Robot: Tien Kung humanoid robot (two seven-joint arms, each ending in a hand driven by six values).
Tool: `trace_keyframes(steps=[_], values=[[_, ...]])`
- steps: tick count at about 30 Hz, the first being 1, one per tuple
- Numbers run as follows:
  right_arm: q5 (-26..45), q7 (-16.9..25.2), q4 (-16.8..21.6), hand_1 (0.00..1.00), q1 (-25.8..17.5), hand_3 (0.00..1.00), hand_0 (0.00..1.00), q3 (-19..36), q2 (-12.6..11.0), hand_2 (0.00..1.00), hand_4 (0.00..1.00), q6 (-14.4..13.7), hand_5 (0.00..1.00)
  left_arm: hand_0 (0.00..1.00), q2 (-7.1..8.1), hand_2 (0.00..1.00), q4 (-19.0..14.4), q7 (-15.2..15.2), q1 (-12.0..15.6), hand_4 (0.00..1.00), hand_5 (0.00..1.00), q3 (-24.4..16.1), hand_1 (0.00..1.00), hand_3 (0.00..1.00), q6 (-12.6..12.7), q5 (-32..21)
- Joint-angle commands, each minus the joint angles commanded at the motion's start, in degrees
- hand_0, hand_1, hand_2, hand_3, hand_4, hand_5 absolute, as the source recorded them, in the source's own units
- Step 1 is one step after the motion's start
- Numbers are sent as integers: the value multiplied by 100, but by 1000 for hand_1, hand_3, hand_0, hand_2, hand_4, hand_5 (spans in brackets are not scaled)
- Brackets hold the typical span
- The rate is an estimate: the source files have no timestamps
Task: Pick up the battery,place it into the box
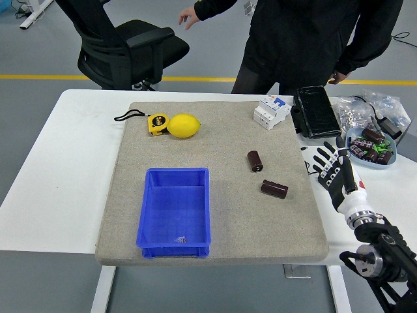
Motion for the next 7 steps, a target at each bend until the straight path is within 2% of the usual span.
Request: trace_keyframes(steps=[2, 7], values=[[-179, -11, -1, 878, -2, 912, 911, -35, 4, 880, 998, -4, 923, 720, 2, 666, -2, 8, 7, 632, 546, -18, 685, 586, -3, 30], [-22, -27, -23, 878, -2, 911, 912, -73, 15, 881, 998, 67, 924, 720, 7, 666, -8, 26, 15, 631, 544, -64, 685, 586, -16, 115]])
